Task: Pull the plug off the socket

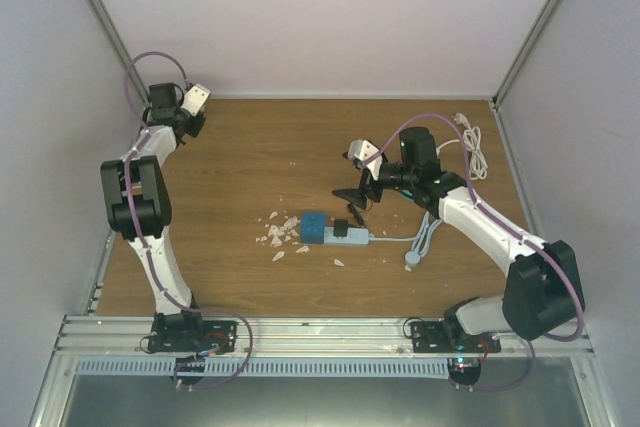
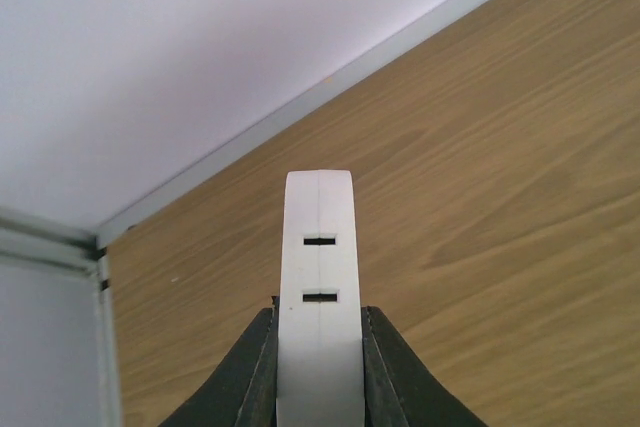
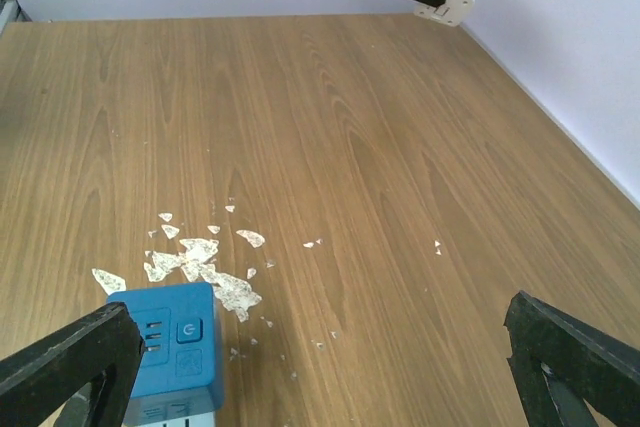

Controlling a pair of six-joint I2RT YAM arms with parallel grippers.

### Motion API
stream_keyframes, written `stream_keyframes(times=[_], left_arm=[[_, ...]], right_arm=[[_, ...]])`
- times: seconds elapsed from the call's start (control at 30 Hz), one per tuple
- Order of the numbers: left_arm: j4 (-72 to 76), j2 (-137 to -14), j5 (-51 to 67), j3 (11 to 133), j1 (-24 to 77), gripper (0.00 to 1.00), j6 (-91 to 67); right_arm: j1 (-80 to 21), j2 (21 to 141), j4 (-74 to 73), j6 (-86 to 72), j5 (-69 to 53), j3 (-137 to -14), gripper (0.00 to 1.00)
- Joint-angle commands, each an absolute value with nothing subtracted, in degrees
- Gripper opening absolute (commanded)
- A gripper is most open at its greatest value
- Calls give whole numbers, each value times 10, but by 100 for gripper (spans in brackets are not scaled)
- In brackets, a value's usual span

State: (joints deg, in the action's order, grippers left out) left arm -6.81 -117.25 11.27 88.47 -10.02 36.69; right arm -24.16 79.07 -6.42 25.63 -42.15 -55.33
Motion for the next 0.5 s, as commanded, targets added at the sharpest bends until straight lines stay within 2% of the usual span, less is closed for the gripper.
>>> stream_keyframes(times=[0.0, 0.2, 0.47], left_arm=[[-19, -1216, 9, 925, -103, 0, 415], [41, -1252, -65, 918, -103, 0, 468], [66, -1287, -98, 915, -103, 4, 491]], right_arm=[[-233, 781, -58, 250, -450, -543, 100], [-230, 779, -62, 250, -457, -539, 100], [-229, 785, -64, 251, -460, -540, 100]])
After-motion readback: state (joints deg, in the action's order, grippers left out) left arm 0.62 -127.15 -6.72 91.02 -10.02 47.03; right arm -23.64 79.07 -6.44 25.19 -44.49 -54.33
